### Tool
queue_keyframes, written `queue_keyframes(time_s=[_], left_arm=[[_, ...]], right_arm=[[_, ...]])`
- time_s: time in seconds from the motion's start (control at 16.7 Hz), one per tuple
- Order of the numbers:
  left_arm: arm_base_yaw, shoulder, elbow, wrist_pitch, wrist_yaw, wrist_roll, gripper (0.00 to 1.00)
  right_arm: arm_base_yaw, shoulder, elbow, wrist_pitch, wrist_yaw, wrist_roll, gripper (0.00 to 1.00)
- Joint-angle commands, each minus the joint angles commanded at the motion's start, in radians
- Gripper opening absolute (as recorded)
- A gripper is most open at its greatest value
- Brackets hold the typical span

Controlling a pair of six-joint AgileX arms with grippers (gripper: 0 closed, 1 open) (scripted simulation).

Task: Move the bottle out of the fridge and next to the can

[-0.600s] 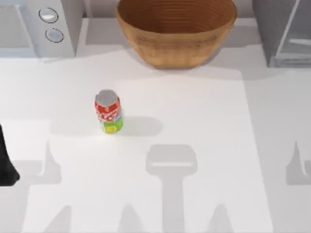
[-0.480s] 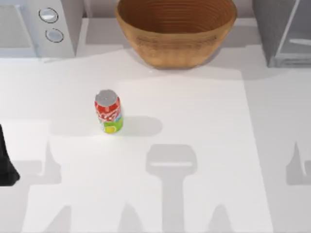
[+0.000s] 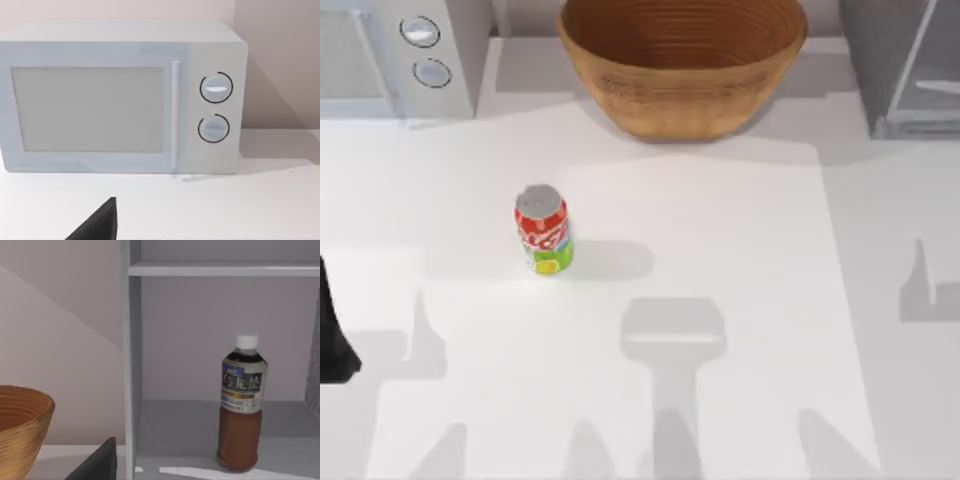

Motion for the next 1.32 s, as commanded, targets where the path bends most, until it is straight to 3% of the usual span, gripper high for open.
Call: queue_keyframes(time_s=[0.78, 1.02, 1.32], left_arm=[[0.000, 0.000, 0.000, 0.000, 0.000, 0.000, 1.00], [0.000, 0.000, 0.000, 0.000, 0.000, 0.000, 1.00], [0.000, 0.000, 0.000, 0.000, 0.000, 0.000, 1.00]], right_arm=[[-0.128, 1.446, 0.640, 0.672, -0.116, 0.010, 1.00], [-0.154, 1.680, 0.765, 0.802, -0.136, 0.010, 1.00], [-0.162, 1.745, 0.802, 0.841, -0.142, 0.010, 1.00]])
